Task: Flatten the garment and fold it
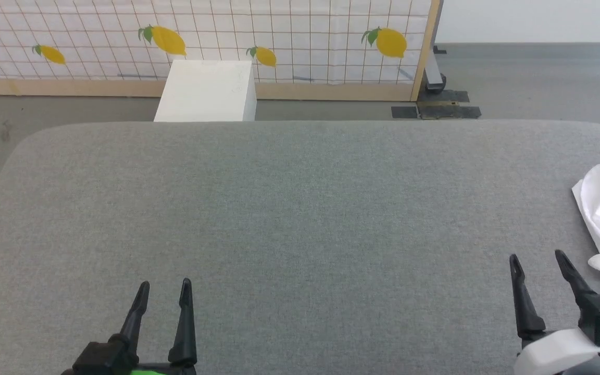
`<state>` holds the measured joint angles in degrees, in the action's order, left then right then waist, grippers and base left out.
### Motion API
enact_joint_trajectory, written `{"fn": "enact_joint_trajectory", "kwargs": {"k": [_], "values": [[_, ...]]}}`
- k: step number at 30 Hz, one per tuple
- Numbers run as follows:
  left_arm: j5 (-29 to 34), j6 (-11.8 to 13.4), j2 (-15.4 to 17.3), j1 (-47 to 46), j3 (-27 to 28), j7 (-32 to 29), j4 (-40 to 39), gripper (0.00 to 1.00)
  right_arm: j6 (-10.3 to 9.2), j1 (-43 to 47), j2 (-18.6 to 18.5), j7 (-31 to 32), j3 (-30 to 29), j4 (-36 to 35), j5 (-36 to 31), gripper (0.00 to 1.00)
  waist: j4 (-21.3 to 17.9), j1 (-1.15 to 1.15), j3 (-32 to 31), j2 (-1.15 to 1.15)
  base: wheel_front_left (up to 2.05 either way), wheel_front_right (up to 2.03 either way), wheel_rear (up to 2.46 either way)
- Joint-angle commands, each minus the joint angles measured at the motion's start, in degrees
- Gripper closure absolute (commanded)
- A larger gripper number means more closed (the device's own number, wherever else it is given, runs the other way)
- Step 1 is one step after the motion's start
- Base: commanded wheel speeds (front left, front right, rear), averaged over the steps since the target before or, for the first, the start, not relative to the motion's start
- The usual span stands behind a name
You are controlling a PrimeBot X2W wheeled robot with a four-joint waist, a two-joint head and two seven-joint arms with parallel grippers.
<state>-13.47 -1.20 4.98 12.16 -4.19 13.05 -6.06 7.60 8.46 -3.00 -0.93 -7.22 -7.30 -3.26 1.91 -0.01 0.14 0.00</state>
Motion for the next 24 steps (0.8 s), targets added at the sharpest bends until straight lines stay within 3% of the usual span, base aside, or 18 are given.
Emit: {"fn": "enact_joint_trajectory", "kwargs": {"k": [1, 9, 10, 24], "values": [[-0.38, -0.19, -0.29, 0.89, -0.02, 0.49, 0.18, 0.0, -0.11, 1.03, 0.12, -0.61, -0.27, 0.39, 1.1, 0.0, -0.01, 0.01, -0.27, 0.0, 0.0, 0.0, 0.0], [-1.43, 0.19, -0.61, 2.09, 0.0, 1.11, 1.39, 0.0, -0.11, 2.39, 0.12, -1.75, -0.77, 1.4, 2.75, 0.0, -0.51, 0.01, -0.67, 0.0, 0.0, 0.0, 0.0], [-1.09, 0.03, -0.22, 1.35, -0.11, 0.73, 1.39, 1.0, 0.0, 1.87, 0.01, -1.37, -0.69, 1.34, 2.43, 1.0, -0.51, 0.01, -0.67, 0.0, 0.0, 0.0, 0.0], [-0.21, 0.17, -0.34, 0.4, 0.11, -0.31, 1.75, 1.0, -0.01, 1.17, 0.0, -1.2, -0.11, 1.78, 2.47, 1.0, -0.64, 0.01, -0.66, 0.0, 0.0, 0.0, 0.0]]}}
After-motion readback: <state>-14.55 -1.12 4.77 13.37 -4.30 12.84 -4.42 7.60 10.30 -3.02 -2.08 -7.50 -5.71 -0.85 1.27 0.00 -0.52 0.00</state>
